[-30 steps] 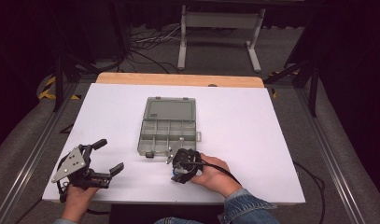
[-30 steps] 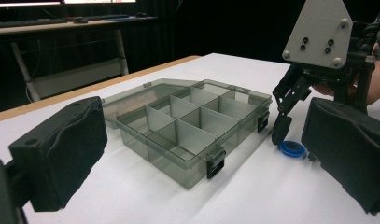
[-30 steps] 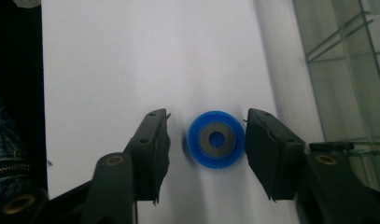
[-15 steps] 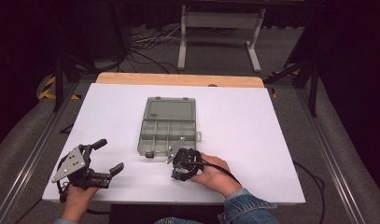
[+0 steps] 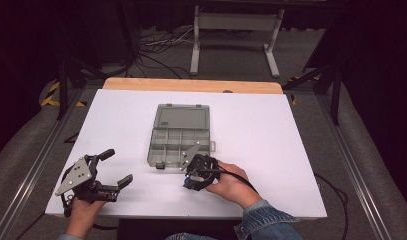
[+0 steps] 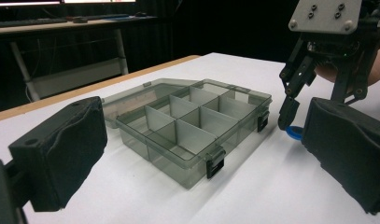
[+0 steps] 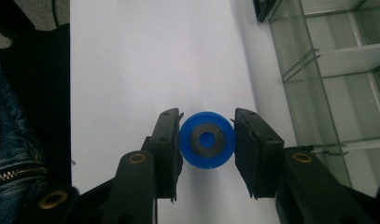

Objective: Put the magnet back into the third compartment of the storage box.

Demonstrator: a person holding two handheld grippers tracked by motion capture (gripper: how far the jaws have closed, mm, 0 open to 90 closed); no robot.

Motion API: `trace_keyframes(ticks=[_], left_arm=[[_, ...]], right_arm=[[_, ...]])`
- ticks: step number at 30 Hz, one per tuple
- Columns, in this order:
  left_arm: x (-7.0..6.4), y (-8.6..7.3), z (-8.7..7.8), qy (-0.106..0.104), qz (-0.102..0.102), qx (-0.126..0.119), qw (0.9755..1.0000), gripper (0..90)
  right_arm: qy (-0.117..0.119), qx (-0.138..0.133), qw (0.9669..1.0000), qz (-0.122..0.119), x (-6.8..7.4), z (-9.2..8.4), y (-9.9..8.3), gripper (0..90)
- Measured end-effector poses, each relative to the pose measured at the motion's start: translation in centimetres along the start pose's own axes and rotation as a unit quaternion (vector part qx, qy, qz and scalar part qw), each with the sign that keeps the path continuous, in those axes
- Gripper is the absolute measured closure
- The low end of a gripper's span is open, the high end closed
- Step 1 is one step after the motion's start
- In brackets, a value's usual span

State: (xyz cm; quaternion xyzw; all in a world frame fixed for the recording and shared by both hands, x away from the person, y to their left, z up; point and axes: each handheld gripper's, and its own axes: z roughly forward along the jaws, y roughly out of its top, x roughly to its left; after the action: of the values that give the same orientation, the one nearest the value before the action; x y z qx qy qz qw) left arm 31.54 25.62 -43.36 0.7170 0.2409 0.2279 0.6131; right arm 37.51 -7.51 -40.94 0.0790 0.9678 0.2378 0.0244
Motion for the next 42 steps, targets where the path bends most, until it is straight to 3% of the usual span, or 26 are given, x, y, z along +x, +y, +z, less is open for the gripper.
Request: trace_keyframes(ticks=[27, 42], left_arm=[[0.0, 0.0, 0.0, 0.0, 0.0, 0.001, 1.0, 0.9], [0.0, 0.0, 0.0, 0.0, -0.001, 0.001, 1.0, 0.9]], right_arm=[[-0.024, -0.041, 0.9989, -0.001, -1.2, -3.9, 1.2, 61.8], [-0.057, -0.05, 0.9967, 0.029, -3.9, -4.7, 2.1, 61.8]])
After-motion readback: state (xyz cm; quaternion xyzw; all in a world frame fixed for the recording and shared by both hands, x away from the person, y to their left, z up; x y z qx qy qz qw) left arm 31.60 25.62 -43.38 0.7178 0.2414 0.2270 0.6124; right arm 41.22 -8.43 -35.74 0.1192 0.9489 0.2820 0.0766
